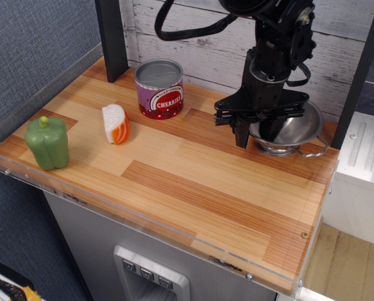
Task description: Pick up the pot and place it the front of the table
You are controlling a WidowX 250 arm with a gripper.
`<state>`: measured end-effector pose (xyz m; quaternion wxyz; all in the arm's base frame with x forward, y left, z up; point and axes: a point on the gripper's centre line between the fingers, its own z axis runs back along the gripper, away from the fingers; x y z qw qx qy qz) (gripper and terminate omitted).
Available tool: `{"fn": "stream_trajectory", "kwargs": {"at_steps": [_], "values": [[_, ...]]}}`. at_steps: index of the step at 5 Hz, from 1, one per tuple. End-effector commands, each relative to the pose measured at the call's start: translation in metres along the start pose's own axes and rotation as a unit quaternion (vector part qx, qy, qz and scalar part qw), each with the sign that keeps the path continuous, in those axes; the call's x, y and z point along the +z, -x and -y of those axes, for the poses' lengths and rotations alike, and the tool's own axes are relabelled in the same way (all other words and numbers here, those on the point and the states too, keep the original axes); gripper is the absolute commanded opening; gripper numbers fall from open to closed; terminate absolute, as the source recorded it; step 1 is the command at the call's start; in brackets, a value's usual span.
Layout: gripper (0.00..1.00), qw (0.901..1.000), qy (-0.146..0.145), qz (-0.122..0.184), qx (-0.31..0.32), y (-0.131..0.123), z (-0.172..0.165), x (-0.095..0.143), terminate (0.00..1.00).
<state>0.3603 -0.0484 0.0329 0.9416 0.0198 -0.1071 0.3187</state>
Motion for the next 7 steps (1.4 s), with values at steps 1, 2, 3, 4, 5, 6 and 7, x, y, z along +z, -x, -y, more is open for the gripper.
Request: {"fn": "stream_trajectory", "kwargs": {"at_steps": [1,2,3,4,5,6,7], "values": [[0.0,0.9992,0.034,0.019,0.0,-0.006,-0.005,0.017,0.0],[0.0,0.9968,0.065,0.039,0.026,0.002,-0.006,0.025,0.0],[0.0,0.9953,0.083,0.041,0.029,0.009,-0.012,0.033,0.0],[0.0,0.993,0.099,0.043,0.049,0.02,-0.026,0.038,0.0],[0.0,0.992,0.095,0.042,0.071,0.04,-0.046,0.04,0.0],[0.0,0.9898,0.106,0.039,0.086,0.05,-0.066,0.036,0.0],[0.0,0.9894,0.101,0.045,0.095,0.057,-0.082,0.031,0.0]]}}
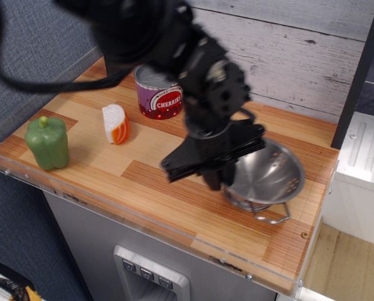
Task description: Pick up the pot and place it the front of the table
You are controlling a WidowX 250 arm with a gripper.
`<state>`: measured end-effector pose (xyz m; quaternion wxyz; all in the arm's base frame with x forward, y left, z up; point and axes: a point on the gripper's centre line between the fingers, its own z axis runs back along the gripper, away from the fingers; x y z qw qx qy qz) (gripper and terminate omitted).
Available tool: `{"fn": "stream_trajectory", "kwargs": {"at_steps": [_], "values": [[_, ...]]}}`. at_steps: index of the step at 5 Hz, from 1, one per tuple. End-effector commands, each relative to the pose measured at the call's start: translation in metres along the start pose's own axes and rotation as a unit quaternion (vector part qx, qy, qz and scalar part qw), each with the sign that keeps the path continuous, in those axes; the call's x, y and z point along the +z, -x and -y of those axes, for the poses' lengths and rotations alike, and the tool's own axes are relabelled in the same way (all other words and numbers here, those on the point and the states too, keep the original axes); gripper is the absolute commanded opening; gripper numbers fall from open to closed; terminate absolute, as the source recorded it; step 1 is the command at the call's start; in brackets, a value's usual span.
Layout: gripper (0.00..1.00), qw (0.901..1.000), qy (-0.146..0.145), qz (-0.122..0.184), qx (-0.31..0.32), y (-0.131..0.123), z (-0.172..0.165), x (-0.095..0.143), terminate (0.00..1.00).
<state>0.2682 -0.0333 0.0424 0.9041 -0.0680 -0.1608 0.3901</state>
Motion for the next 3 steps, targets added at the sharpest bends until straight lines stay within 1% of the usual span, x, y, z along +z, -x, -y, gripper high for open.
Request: {"fn": "stream_trajectory", "kwargs": {"at_steps": [1,2,3], "values": [[0.0,0.9997,0.01,0.017,0.011,0.002,-0.028,0.008,0.0],[0.0,0.9996,0.007,0.021,0.017,0.01,-0.039,0.01,0.0],[0.0,0.9994,0.017,0.024,0.021,0.011,-0.047,0.016,0.0]]}}
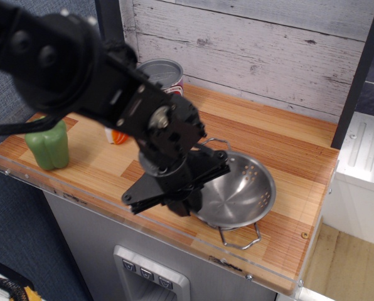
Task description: Pick up the pot and place it the front of the table
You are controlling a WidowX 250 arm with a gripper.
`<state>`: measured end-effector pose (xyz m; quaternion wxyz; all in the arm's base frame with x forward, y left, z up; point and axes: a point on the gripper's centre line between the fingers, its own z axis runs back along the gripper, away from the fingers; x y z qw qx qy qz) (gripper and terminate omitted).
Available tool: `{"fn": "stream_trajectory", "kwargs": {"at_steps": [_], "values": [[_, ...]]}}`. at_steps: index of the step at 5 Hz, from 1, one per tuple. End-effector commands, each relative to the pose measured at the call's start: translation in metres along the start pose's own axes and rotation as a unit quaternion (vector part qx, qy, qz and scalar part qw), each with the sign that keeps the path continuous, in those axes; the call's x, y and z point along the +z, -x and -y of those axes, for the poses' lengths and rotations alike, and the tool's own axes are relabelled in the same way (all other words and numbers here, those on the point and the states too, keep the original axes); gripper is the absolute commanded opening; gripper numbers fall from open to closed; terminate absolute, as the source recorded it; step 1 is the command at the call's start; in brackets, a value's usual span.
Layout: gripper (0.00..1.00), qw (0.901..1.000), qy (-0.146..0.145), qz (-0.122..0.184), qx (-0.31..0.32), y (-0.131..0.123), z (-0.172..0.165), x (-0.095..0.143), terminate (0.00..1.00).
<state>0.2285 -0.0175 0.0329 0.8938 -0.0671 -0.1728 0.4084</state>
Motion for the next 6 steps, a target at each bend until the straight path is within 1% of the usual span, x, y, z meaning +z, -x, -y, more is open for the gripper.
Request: {"fn": "stream_trajectory", "kwargs": {"at_steps": [1,2,3,5,6], "values": [[0.0,0.9997,0.019,-0.017,0.004,-0.007,-0.011,0.009,0.0],[1.0,0.9998,-0.007,-0.017,-0.002,-0.007,-0.01,0.011,0.0],[1.0,0.9989,-0.036,-0.029,-0.005,-0.012,-0.008,0.02,0.0],[1.0,0.9961,-0.074,-0.024,-0.042,-0.023,0.007,0.034,0.0],[1.0,0.9918,-0.103,-0.02,-0.073,-0.031,0.017,0.042,0.0]]}}
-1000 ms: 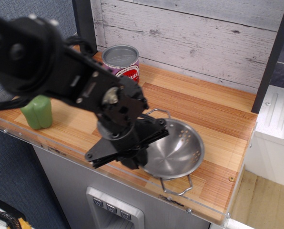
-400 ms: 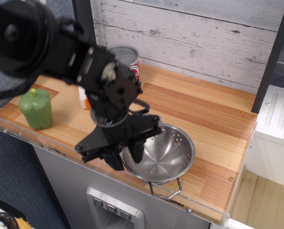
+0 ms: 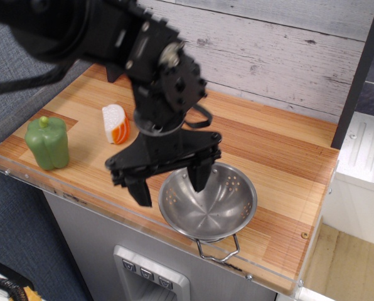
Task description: Pick up the pot and place it the front of the table
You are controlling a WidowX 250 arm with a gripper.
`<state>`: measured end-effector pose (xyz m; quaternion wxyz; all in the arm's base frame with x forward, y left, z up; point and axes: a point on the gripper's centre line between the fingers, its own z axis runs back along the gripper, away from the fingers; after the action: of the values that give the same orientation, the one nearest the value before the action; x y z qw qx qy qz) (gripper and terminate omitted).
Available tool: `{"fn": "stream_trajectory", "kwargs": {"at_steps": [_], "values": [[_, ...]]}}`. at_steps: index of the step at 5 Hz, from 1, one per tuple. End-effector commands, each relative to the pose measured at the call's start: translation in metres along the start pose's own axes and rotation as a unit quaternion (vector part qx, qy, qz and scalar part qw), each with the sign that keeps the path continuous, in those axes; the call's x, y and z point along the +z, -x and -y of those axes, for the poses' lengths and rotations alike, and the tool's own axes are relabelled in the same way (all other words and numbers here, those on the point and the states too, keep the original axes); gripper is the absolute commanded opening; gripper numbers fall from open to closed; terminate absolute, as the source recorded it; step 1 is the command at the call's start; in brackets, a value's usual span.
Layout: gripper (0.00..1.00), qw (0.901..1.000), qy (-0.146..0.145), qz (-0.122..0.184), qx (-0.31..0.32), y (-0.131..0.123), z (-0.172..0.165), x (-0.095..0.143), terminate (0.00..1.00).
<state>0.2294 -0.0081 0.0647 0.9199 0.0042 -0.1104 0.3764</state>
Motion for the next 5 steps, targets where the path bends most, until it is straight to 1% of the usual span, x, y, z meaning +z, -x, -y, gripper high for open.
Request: {"fn": "stream_trajectory", "kwargs": {"at_steps": [1,2,3,4,5], "values": [[1.0,0.9944,-0.038,-0.004,-0.098,-0.03,0.019,0.012,0.0],[1.0,0.9823,-0.075,0.005,-0.172,-0.039,0.029,0.01,0.0],[1.0,0.965,-0.075,0.014,-0.251,-0.044,0.047,0.01,0.0],[1.0,0.9513,-0.046,0.028,-0.304,-0.04,0.067,0.014,0.0],[1.0,0.9377,-0.031,0.027,-0.345,-0.028,0.089,0.016,0.0]]}}
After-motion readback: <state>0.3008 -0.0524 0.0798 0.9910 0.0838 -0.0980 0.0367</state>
